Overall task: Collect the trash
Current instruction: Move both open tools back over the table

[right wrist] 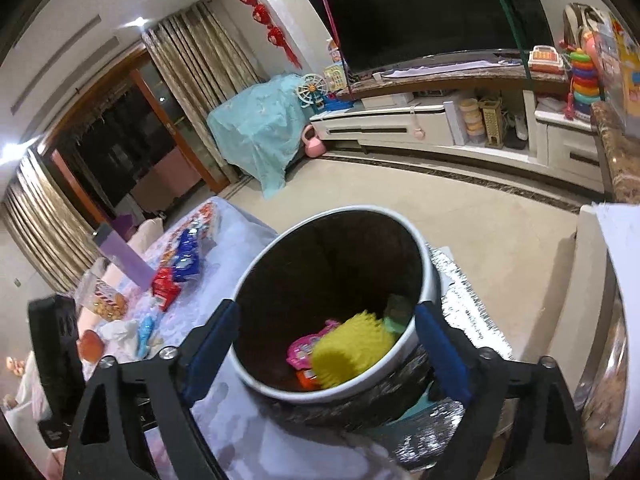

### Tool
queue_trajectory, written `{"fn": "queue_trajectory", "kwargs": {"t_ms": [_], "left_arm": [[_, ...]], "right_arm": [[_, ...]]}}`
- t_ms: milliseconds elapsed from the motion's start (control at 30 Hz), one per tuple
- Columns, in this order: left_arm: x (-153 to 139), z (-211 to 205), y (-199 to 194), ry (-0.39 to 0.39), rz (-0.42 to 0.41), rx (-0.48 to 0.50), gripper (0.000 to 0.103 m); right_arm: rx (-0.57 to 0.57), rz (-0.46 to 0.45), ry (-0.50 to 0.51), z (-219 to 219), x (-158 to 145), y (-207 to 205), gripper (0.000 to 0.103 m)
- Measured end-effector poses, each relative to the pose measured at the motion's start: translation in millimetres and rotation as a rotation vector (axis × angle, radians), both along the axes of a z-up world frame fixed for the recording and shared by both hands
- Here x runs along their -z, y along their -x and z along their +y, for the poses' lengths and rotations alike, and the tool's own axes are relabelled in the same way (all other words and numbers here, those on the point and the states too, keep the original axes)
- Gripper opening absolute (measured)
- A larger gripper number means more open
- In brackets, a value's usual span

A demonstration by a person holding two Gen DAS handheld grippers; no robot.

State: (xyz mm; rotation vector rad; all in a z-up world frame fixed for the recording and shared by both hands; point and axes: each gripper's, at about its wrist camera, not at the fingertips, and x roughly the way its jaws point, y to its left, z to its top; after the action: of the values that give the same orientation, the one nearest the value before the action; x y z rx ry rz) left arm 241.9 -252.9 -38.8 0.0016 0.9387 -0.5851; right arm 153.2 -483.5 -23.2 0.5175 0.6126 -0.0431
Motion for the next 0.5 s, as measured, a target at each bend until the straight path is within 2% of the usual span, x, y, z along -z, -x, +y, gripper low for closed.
{"fn": "queue_trajectory", "kwargs": {"t_ms": [500], "left_arm": [[16.1,133.8,27.7,0.04,0.028,-0.261,0.058]], "right_arm": [[-0.154,-0.001,-0.023,84.2,8.9,2.1,0.097]]}}
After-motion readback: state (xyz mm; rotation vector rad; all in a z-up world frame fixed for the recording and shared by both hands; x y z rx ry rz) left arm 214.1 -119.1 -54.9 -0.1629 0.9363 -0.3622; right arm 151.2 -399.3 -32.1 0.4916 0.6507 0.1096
